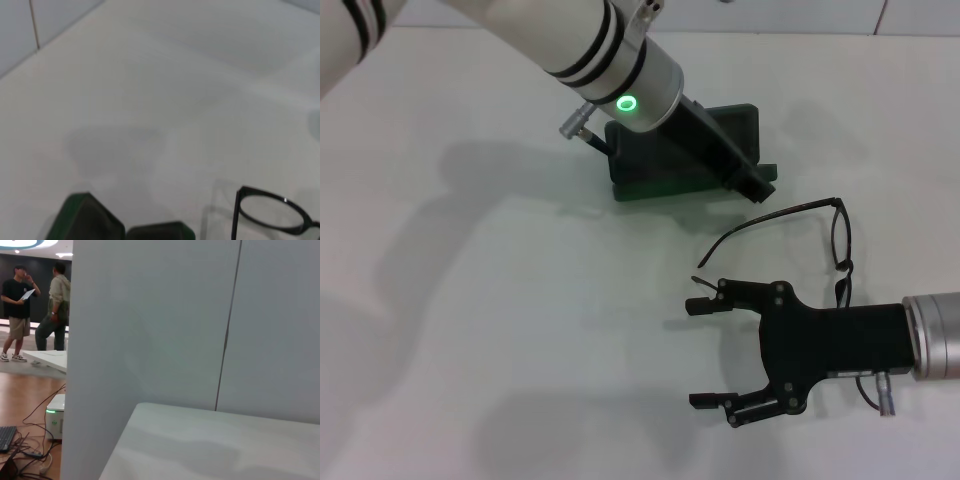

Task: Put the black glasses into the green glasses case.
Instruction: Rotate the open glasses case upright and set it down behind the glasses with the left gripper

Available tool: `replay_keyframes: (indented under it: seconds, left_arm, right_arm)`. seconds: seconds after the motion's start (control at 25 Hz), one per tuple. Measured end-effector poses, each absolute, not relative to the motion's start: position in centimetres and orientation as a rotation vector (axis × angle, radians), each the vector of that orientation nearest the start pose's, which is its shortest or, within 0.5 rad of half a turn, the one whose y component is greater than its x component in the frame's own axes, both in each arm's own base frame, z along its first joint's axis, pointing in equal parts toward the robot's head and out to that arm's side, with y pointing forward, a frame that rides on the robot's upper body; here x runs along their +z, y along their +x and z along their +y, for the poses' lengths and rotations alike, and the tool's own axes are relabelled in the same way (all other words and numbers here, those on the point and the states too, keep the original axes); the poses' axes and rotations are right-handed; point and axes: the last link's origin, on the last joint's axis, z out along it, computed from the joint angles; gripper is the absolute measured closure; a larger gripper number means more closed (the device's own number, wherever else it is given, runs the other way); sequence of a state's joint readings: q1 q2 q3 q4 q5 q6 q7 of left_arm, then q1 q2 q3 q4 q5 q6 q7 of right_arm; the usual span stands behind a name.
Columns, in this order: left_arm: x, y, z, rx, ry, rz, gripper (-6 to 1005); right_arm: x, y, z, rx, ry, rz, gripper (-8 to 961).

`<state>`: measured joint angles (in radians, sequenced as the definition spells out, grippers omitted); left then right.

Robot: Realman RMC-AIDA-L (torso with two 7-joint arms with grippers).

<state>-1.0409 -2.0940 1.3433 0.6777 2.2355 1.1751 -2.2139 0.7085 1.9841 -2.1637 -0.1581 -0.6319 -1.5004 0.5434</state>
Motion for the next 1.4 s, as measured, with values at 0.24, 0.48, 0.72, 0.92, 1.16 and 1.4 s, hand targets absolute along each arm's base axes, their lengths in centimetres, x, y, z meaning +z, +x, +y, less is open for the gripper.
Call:
replay_keyframes:
  seconds: [0.24, 0.48, 0.72, 0.92, 1.16, 1.4]
  left_arm:
    - [-8.9, -10.6, 41.2, 0.217, -2.891, -0.648, 409]
    - [-9.0, -11.0, 41.0, 0.232, -2.898, -0.666, 409]
    - [-8.7, -9.8, 41.1, 0.144, -2.92, -0.599, 409]
    - [-8.7, -10.6, 41.6, 0.158, -2.877, -0.6, 409]
    - [-8.7, -11.2, 42.1, 0.18, -2.837, -0.596, 409]
    - [-9.0, -11.5, 41.7, 0.238, -2.847, -0.58, 409]
  right_arm:
    - [-8.4, 21.9, 29.0, 0.882, -2.967, -0.294, 95]
    - [-8.5, 21.8, 29.1, 0.874, -2.967, -0.297, 95]
    - [-8.5, 21.8, 29.1, 0.87, -2.969, -0.295, 96]
    - [-8.7, 21.6, 29.2, 0.861, -2.972, -0.304, 96]
    - [-8.8, 21.6, 29.3, 0.857, -2.973, -0.307, 96]
    - [-8.8, 21.5, 29.4, 0.854, -2.973, -0.312, 97]
